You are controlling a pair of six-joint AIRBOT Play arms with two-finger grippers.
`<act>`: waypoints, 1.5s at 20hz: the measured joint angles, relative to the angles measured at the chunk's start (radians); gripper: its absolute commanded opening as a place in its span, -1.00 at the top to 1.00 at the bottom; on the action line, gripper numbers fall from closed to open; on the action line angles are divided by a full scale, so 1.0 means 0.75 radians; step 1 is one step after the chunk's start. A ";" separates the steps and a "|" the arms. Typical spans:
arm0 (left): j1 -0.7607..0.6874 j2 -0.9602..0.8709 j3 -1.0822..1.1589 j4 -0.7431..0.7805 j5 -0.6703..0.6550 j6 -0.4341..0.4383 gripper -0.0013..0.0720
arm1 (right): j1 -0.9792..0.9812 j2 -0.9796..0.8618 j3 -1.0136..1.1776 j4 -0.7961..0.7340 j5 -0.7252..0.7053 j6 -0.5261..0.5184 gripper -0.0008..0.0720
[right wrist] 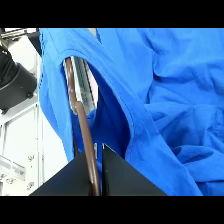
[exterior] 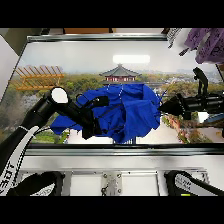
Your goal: Fold the clothes and pants, and hang the long-sleeved shirts on hangers.
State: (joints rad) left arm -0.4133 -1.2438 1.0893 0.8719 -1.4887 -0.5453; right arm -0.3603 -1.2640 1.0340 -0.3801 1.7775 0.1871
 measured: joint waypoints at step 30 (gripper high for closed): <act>0.535 0.453 -0.060 0.101 0.251 -0.806 -0.20 | 0.000 0.049 -0.002 0.107 -0.053 -0.046 0.97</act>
State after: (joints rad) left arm -0.0124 -0.9039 1.0443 0.9474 -1.3003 -1.1500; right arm -0.3603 -1.2270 1.0328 -0.2996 1.7374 0.1524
